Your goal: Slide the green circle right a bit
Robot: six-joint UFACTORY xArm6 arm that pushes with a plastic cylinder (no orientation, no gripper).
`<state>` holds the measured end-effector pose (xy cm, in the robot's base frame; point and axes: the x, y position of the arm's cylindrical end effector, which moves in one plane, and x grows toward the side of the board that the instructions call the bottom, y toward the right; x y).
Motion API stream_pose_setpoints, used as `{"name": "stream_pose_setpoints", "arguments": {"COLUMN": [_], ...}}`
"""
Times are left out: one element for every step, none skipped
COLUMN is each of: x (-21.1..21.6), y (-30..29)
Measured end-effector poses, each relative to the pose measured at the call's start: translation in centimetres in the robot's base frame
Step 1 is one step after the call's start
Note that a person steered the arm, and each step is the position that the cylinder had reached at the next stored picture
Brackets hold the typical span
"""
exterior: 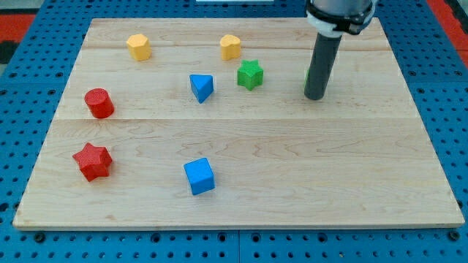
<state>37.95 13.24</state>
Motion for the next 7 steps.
{"name": "stream_pose_setpoints", "arguments": {"x": [-2.8,-4.5,-5.3,-5.3,-5.3,-5.3,-5.2], "y": [0.9,2.5,3.9,3.9,3.7,3.6,3.6]}}
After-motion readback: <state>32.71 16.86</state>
